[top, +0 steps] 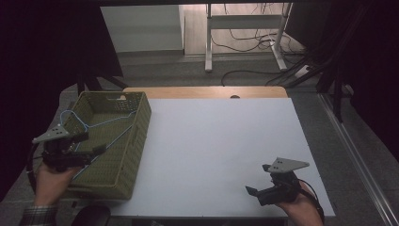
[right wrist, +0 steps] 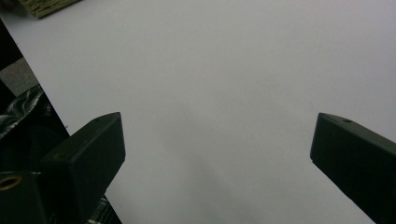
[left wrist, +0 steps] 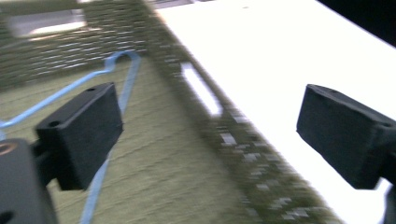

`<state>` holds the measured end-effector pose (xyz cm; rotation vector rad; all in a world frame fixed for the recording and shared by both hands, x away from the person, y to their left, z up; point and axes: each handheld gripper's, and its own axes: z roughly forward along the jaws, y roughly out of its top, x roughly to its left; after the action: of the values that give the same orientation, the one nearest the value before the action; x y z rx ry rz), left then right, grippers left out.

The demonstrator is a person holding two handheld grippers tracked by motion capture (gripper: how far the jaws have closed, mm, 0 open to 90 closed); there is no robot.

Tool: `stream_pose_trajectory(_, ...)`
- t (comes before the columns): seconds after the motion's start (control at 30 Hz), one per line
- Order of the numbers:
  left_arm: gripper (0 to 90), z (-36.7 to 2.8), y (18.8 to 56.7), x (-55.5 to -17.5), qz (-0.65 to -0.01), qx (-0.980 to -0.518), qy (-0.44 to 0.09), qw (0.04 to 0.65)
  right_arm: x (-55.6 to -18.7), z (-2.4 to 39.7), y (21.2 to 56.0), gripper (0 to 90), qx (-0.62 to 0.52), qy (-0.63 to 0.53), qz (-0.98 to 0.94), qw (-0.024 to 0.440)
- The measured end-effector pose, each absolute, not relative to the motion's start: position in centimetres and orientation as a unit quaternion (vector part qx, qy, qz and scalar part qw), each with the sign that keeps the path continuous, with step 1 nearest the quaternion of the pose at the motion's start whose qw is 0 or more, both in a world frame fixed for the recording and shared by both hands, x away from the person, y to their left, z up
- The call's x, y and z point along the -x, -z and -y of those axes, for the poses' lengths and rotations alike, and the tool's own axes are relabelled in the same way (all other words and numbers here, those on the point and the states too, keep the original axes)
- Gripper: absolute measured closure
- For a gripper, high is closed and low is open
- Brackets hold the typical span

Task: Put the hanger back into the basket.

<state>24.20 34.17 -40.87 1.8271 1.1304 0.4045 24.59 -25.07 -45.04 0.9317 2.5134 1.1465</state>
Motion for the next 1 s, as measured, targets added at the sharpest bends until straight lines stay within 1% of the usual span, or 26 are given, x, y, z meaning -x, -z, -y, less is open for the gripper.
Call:
stream_pose_trajectory(0.07,6.5,-32.7,41.0,-24.0,-0.442,-0.751,-0.153,0.466,-24.3,25.2,45.0,2.3,-0.322,-0.392,-0.854,0.116)
stream_pose_trajectory(0.17,4.4,-30.3,41.3,-23.8,-0.421,-0.767,-0.149,0.461,-23.9,25.4,45.0,0.6,-0.330,-0.393,-0.850,0.121)
stream_pose_trajectory(0.33,2.7,-27.1,41.7,-23.3,-0.390,-0.788,-0.141,0.455,-23.4,25.7,44.9,0.4,-0.340,-0.396,-0.843,0.130)
stream_pose_trajectory(0.5,2.4,-24.9,42.0,-22.3,-0.366,-0.799,-0.140,0.457,-23.0,26.1,44.7,0.0,-0.349,-0.403,-0.836,0.135)
stream_pose_trajectory(0.73,1.5,-22.2,43.0,-21.4,-0.334,-0.803,-0.106,0.482,-22.2,26.4,44.5,0.0,-0.353,-0.410,-0.829,0.144)
stream_pose_trajectory(0.93,0.9,-19.2,44.2,-20.8,-0.299,-0.821,-0.098,0.477,-21.6,26.5,44.7,0.0,-0.355,-0.411,-0.827,0.148)
stream_pose_trajectory(1.0,0.7,-18.4,44.8,-20.8,-0.290,-0.830,-0.098,0.466,-21.4,26.5,44.9,0.0,-0.353,-0.409,-0.828,0.151)
